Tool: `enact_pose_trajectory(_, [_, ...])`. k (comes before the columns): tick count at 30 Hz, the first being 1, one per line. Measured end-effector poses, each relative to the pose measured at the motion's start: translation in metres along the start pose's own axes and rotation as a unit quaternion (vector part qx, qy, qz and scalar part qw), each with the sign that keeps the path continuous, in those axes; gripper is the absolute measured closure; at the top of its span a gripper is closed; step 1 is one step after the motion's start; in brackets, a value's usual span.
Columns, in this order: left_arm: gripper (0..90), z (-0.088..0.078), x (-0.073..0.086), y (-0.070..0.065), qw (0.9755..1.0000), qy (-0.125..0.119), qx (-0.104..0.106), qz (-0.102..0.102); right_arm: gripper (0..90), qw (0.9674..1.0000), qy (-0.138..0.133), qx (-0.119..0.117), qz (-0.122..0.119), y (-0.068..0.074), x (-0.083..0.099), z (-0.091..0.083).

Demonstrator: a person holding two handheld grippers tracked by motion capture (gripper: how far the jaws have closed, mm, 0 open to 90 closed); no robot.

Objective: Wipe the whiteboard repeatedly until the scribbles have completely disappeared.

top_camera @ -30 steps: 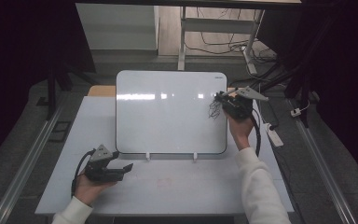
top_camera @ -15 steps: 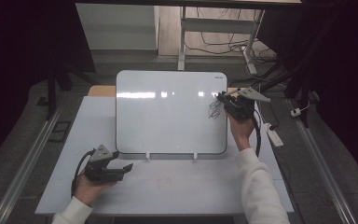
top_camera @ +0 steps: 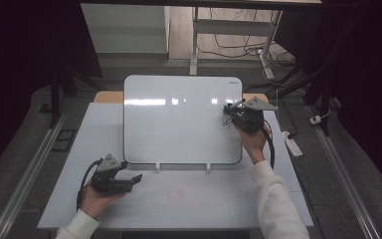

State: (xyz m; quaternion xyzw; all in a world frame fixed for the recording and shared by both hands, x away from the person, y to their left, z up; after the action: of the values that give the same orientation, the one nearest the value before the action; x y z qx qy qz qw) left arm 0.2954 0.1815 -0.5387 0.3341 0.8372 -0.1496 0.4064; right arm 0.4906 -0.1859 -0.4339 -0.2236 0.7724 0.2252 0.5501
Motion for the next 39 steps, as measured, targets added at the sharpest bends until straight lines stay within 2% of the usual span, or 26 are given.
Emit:
enact_pose_trajectory(1, [25.6, 0.000, 0.000, -0.001, 1.0000, 0.000, 0.000, 0.002, 77.7, 1.0000, 0.000, 0.000, 0.000, 0.000, 0.000, 0.000])
enact_pose_trajectory(3, [25.6, -0.002, 0.000, -0.002, 1.0000, -0.002, 0.000, 0.002, 77.7, 0.9991, -0.022, 0.018, 0.033, -0.011, -0.005, -0.003])
enact_pose_trajectory(5, [25.6, -0.003, 0.000, -0.001, 1.0000, -0.004, 0.000, 0.001, 77.7, 0.9989, -0.021, 0.015, 0.038, -0.011, -0.004, -0.002])
enact_pose_trajectory(6, [25.6, -0.002, 0.000, 0.000, 1.0000, -0.004, 0.000, 0.000, 77.7, 1.0000, 0.003, -0.008, 0.003, 0.003, 0.003, 0.000])
enact_pose_trajectory(7, [25.6, -0.002, 0.000, 0.000, 1.0000, -0.003, -0.001, -0.001, 77.7, 0.9998, 0.013, -0.010, -0.014, 0.009, 0.006, 0.001])
enact_pose_trajectory(9, [25.6, 0.000, 0.000, 0.000, 1.0000, -0.001, -0.001, 0.000, 77.7, 0.9996, 0.014, -0.007, -0.022, 0.009, 0.006, 0.001])
enact_pose_trajectory(10, [25.6, 0.000, 0.000, -0.001, 1.0000, 0.000, 0.000, 0.002, 77.7, 0.9999, 0.010, -0.009, -0.010, 0.005, 0.004, 0.000])
enact_pose_trajectory(12, [25.6, -0.001, 0.000, -0.002, 1.0000, -0.001, 0.000, 0.004, 77.7, 0.9996, -0.013, 0.017, 0.018, -0.008, -0.002, -0.005])
enact_pose_trajectory(13, [25.6, -0.002, 0.000, -0.002, 1.0000, -0.002, 0.000, 0.004, 77.7, 0.9992, -0.018, 0.014, 0.033, -0.012, -0.002, -0.006])
enact_pose_trajectory(15, [25.6, -0.002, 0.000, -0.001, 1.0000, -0.003, 0.000, 0.002, 77.7, 0.9994, -0.013, 0.008, 0.031, -0.007, 0.002, -0.005])
enact_pose_trajectory(16, [25.6, -0.001, 0.000, 0.000, 1.0000, -0.003, 0.000, 0.000, 77.7, 0.9999, 0.009, -0.010, -0.003, 0.007, 0.009, -0.002])
enact_pose_trajectory(17, [25.6, 0.000, 0.000, 0.000, 1.0000, -0.002, 0.000, 0.000, 77.7, 0.9998, 0.011, -0.008, -0.017, 0.009, 0.010, -0.002])
enact_pose_trajectory(19, [25.6, 0.000, 0.000, -0.001, 1.0000, 0.001, 0.000, 0.001, 77.7, 0.9998, 0.010, -0.011, -0.012, 0.007, 0.009, -0.003])
enact_pose_trajectory(20, [25.6, 0.000, 0.000, -0.001, 1.0000, 0.001, 0.000, 0.003, 77.7, 1.0000, 0.000, -0.002, 0.003, 0.000, 0.006, -0.004])
enact_pose_trajectory(21, [25.6, 0.000, 0.000, -0.002, 1.0000, 0.000, 0.000, 0.004, 77.7, 0.9989, -0.022, 0.014, 0.039, -0.012, 0.002, -0.008])
enact_pose_trajectory(23, [25.6, -0.001, -0.001, -0.002, 1.0000, -0.002, 0.000, 0.004, 77.7, 0.9984, -0.025, 0.012, 0.049, -0.012, 0.003, -0.007])
enact_pose_trajectory(25, [25.6, 0.000, 0.000, -0.001, 1.0000, 0.000, 0.000, 0.002, 77.7, 0.9999, 0.002, -0.015, 0.006, 0.009, 0.009, -0.001])
enact_pose_trajectory(26, [25.6, 0.001, 0.000, -0.001, 1.0000, 0.001, 0.000, 0.001, 77.7, 0.9999, 0.002, -0.015, 0.006, 0.009, 0.009, -0.001])
enact_pose_trajectory(27, [25.6, 0.001, 0.000, -0.001, 1.0000, 0.003, 0.000, 0.001, 77.7, 0.9998, 0.009, -0.016, -0.013, 0.014, 0.010, 0.001])
enact_pose_trajectory(28, [25.6, 0.001, 0.000, -0.001, 1.0000, 0.003, 0.000, 0.002, 77.7, 0.9999, 0.003, -0.006, -0.014, 0.011, 0.007, 0.002])
enact_pose_trajectory(30, [25.6, 0.000, 0.000, -0.002, 1.0000, 0.001, 0.000, 0.004, 77.7, 0.9996, -0.019, 0.014, 0.015, -0.001, 0.001, -0.001])
enact_pose_trajectory(32, [25.6, -0.001, 0.000, -0.002, 1.0000, -0.001, -0.001, 0.003, 77.7, 0.9993, -0.023, 0.016, 0.024, -0.005, -0.001, -0.001])
enact_pose_trajectory(34, [25.6, -0.001, 0.000, -0.001, 1.0000, -0.002, -0.001, 0.001, 77.7, 0.9996, -0.018, 0.015, 0.016, -0.002, 0.001, -0.001])
enact_pose_trajectory(35, [25.6, -0.001, 0.000, 0.000, 1.0000, -0.001, -0.001, 0.001, 77.7, 1.0000, 0.004, -0.007, 0.002, 0.008, 0.007, -0.001])
enact_pose_trajectory(36, [25.6, 0.000, 0.000, 0.000, 1.0000, -0.001, 0.000, 0.001, 77.7, 0.9998, 0.011, -0.010, -0.010, 0.010, 0.009, -0.001])
enact_pose_trajectory(39, [25.6, -0.001, 0.000, -0.001, 1.0000, -0.001, 0.001, 0.003, 77.7, 0.9999, 0.007, 0.002, -0.010, 0.003, 0.007, -0.004])
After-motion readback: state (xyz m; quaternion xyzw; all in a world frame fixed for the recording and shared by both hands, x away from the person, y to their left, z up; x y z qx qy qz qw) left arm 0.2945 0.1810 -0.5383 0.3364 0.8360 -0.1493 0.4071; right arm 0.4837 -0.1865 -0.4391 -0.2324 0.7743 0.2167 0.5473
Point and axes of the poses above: each handheld gripper's, and its own axes: z roughly forward along the jaws, x roughly out of its underside, y roughly to its left, the point moved 5 cm from there along z, roughly forward along the jaws, and after that the axes turned 10 degrees about z, right-handed, at the moved point
